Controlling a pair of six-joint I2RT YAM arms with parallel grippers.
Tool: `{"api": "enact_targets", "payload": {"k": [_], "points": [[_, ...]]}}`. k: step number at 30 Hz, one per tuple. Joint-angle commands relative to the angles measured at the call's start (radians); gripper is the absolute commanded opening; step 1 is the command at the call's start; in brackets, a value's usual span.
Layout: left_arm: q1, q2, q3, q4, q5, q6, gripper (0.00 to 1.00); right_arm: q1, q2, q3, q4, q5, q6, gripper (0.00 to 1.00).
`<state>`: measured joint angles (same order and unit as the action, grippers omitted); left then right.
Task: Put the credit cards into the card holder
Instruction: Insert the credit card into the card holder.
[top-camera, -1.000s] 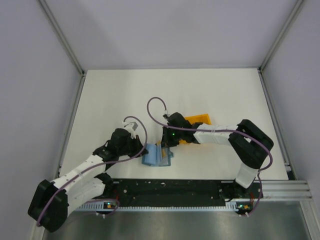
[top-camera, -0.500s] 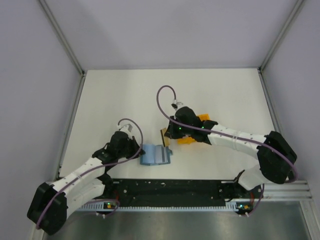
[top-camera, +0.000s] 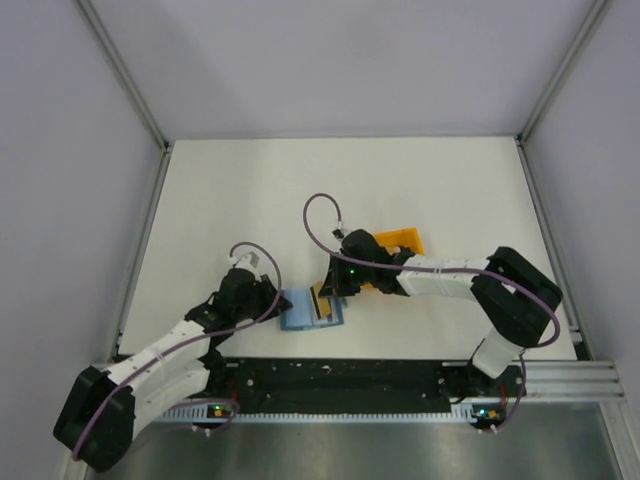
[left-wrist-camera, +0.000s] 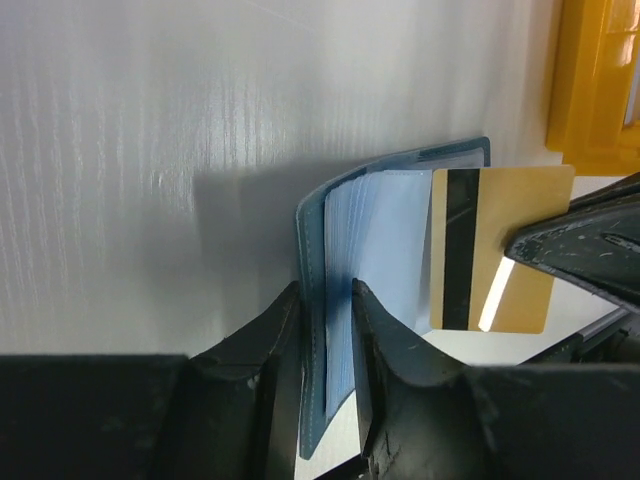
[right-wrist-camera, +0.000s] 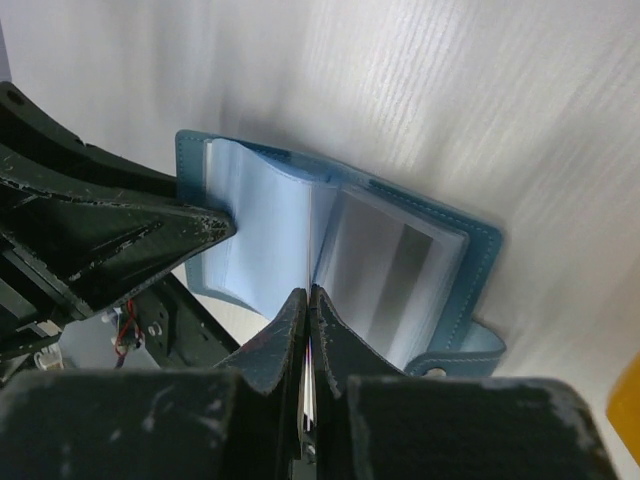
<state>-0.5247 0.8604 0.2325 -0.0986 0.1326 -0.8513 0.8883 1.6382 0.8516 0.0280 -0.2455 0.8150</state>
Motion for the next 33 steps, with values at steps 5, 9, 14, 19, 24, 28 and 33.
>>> {"api": "enact_targets", "payload": {"k": [5, 9, 14, 19, 24, 28, 33], "points": [[-0.003, -0.087, -0.045, 0.051, -0.010, -0.008, 0.42, 0.035, 0.086, 0.061, 0.090, -0.092, 0.013, 0.00], [-0.003, -0.109, -0.056, 0.056, -0.011, -0.006, 0.44, 0.038, 0.114, 0.078, 0.072, -0.078, 0.012, 0.00], [-0.003, -0.098, -0.062, 0.072, -0.005, -0.003, 0.45, 0.038, 0.130, 0.086, 0.108, -0.100, 0.003, 0.00], [-0.001, -0.044, -0.058, 0.091, 0.006, -0.003, 0.26, 0.038, 0.149, 0.101, 0.179, -0.166, 0.022, 0.00], [-0.001, -0.015, -0.042, 0.053, -0.025, -0.011, 0.08, 0.011, 0.069, 0.070, 0.131, -0.094, 0.010, 0.00], [-0.003, -0.023, -0.045, 0.054, -0.037, -0.015, 0.06, -0.032, -0.017, 0.009, 0.102, -0.037, 0.018, 0.00], [-0.001, -0.018, -0.045, 0.068, -0.034, -0.017, 0.07, -0.046, -0.021, -0.060, 0.136, -0.052, 0.038, 0.00]]}}
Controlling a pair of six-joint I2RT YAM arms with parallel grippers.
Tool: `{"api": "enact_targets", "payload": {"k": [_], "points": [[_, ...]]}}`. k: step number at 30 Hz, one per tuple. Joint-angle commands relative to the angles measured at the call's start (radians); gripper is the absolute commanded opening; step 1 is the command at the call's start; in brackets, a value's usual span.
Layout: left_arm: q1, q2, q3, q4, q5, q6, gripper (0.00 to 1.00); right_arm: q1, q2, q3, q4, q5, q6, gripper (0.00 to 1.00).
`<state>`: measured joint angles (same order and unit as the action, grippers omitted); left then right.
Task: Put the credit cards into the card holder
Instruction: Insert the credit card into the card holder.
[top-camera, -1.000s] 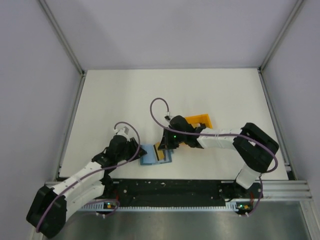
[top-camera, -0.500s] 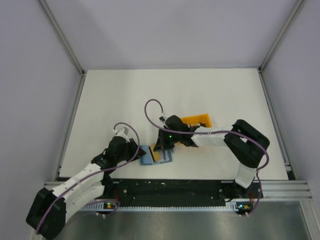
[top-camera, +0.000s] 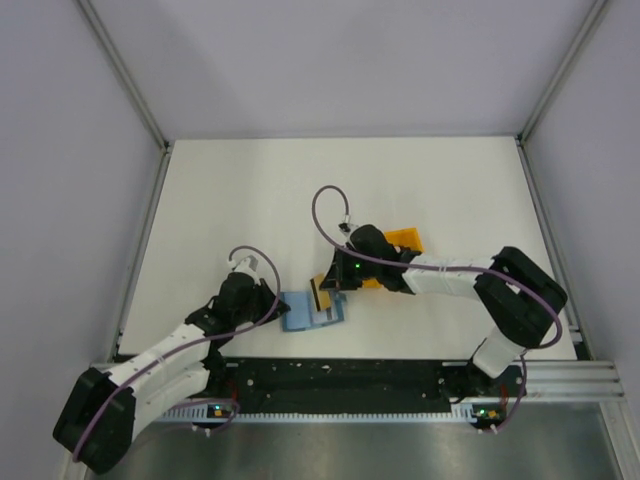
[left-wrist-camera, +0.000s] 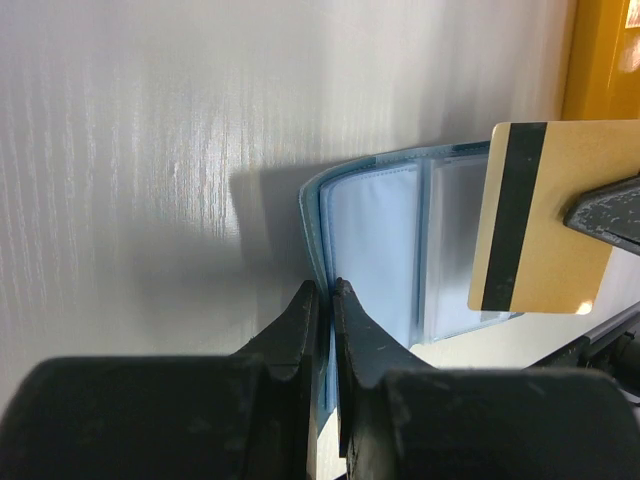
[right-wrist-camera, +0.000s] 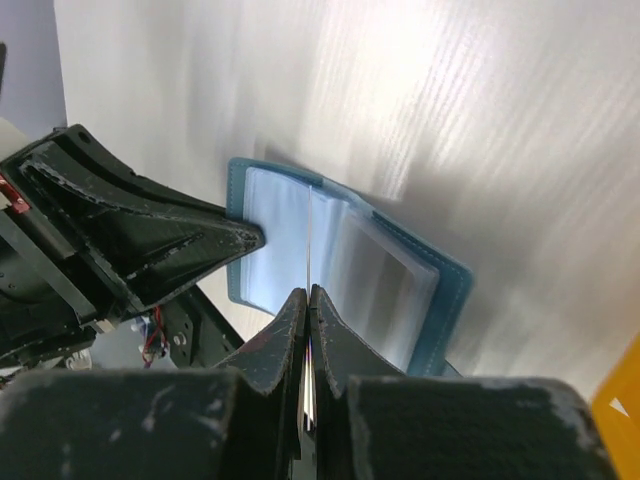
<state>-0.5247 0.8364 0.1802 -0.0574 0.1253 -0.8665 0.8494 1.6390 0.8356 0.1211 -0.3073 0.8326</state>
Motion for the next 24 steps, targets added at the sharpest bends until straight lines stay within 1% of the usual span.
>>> {"api": "enact_targets", "payload": {"k": [1, 5, 9, 12, 24], "points": [[-0.001, 0.010, 0.008, 0.031, -0.027, -0.003, 0.07, -0.007, -0.015, -0.061, 0.063, 0.001, 0.031, 0.00], [-0.003, 0.027, 0.013, 0.039, -0.019, -0.006, 0.08, -0.007, 0.015, -0.096, 0.153, -0.039, 0.066, 0.00], [-0.001, 0.038, 0.013, 0.047, -0.018, -0.006, 0.08, -0.006, 0.051, -0.096, 0.219, -0.076, 0.088, 0.00], [-0.001, 0.044, 0.019, 0.047, -0.016, -0.003, 0.10, -0.007, 0.062, -0.108, 0.265, -0.095, 0.105, 0.00], [-0.001, 0.063, 0.024, 0.050, -0.026, -0.009, 0.11, -0.007, 0.090, -0.113, 0.229, -0.095, 0.108, 0.00]]}}
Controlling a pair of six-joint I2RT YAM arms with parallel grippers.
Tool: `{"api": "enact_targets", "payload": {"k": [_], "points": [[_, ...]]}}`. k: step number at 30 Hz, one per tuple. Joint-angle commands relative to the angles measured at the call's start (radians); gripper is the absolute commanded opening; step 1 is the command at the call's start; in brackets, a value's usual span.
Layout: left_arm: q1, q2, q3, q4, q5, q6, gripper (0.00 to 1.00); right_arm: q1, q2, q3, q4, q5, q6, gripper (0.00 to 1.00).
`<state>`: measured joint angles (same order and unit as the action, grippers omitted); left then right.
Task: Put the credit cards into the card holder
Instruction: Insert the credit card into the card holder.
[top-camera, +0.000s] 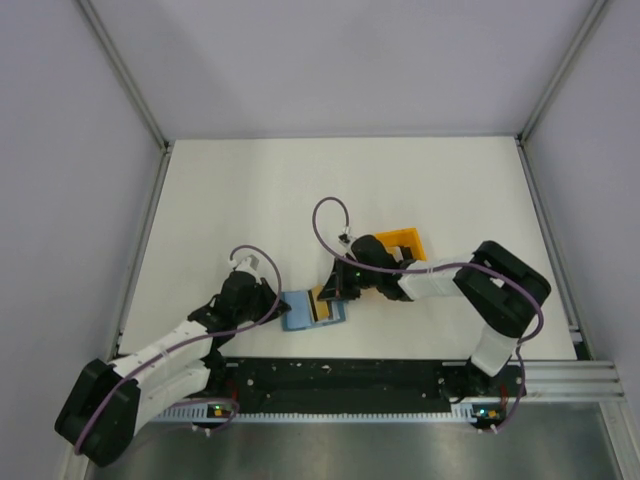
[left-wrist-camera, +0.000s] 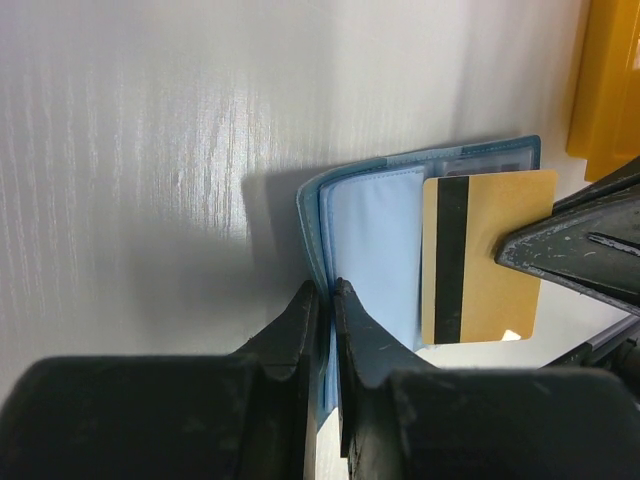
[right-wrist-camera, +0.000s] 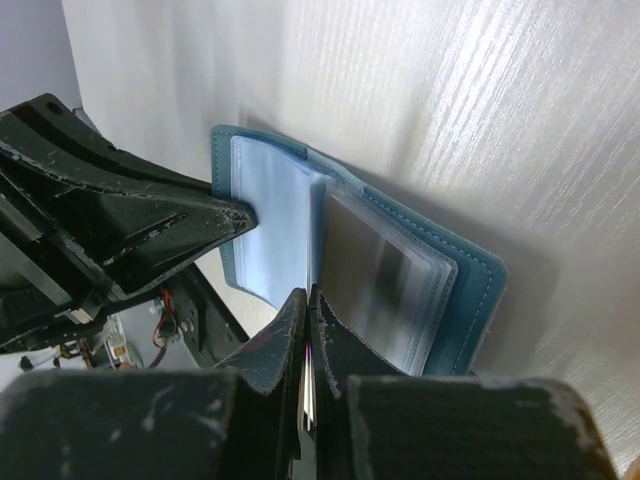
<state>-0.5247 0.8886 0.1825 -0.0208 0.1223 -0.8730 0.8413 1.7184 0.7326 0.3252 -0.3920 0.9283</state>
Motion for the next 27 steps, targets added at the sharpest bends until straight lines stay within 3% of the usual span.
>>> {"api": "enact_targets", "payload": {"k": [1, 27], "points": [[-0.003, 0.009, 0.021, 0.012, -0.024, -0.006, 0.11, 0.002, 0.006, -0.015, 0.020, -0.008, 0.012, 0.00], [-0.001, -0.039, -0.015, 0.013, 0.002, -0.014, 0.11, -0.027, 0.084, 0.068, -0.003, 0.022, -0.054, 0.00]]}}
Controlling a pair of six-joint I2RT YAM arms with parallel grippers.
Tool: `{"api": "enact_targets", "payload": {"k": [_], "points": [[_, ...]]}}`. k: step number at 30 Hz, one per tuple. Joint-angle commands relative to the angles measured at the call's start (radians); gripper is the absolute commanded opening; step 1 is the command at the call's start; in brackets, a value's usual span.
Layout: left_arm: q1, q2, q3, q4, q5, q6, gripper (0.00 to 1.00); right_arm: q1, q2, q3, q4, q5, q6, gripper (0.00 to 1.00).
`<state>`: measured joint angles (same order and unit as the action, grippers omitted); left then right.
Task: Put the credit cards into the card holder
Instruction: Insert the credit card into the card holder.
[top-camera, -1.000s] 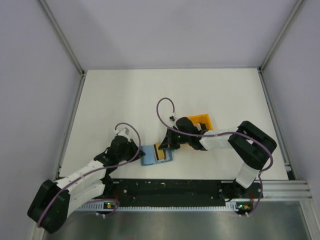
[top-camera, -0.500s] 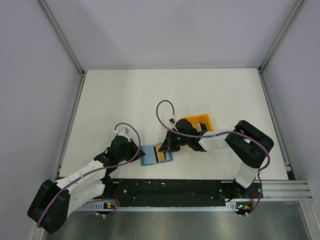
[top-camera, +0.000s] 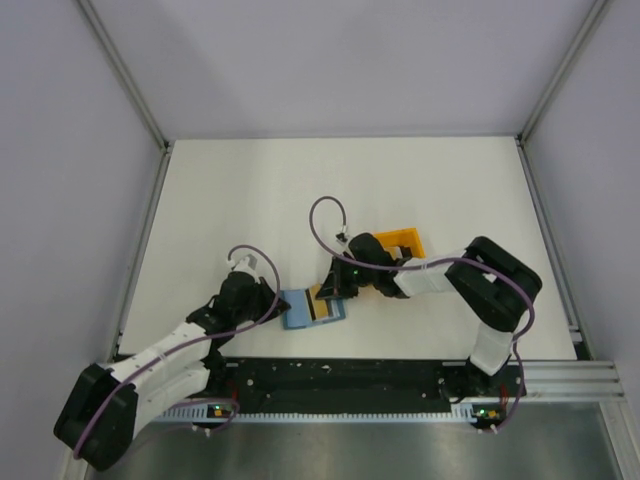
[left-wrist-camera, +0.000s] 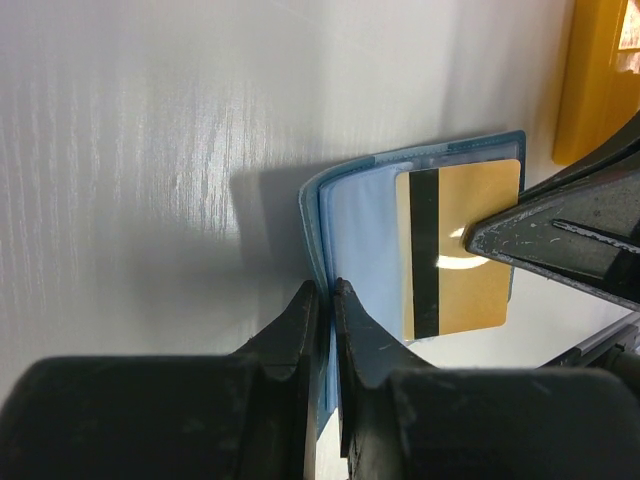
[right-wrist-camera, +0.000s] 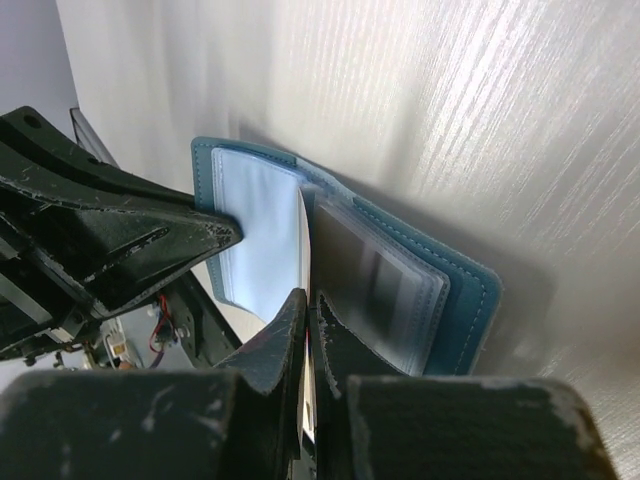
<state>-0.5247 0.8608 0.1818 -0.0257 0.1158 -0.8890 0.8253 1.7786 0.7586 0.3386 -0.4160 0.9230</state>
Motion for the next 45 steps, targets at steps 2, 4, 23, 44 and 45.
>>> {"api": "enact_targets", "payload": {"k": [2, 4, 23, 44, 45], "points": [[-0.001, -0.009, -0.016, 0.017, 0.010, 0.002, 0.11, -0.011, 0.024, 0.048, -0.021, 0.055, -0.050, 0.00], [-0.001, -0.009, -0.019, 0.018, 0.016, -0.001, 0.11, -0.009, 0.034, 0.047, -0.007, 0.042, -0.038, 0.00], [-0.003, -0.071, -0.054, 0.058, 0.036, -0.027, 0.30, 0.081, 0.071, 0.048, -0.055, 0.131, 0.042, 0.02], [0.000, -0.079, -0.030, 0.013, -0.022, -0.011, 0.33, 0.098, -0.025, 0.163, -0.319, 0.224, -0.105, 0.36], [0.000, -0.077, -0.028, 0.017, -0.016, -0.010, 0.33, 0.104, -0.022, 0.174, -0.331, 0.230, -0.116, 0.36]]}}
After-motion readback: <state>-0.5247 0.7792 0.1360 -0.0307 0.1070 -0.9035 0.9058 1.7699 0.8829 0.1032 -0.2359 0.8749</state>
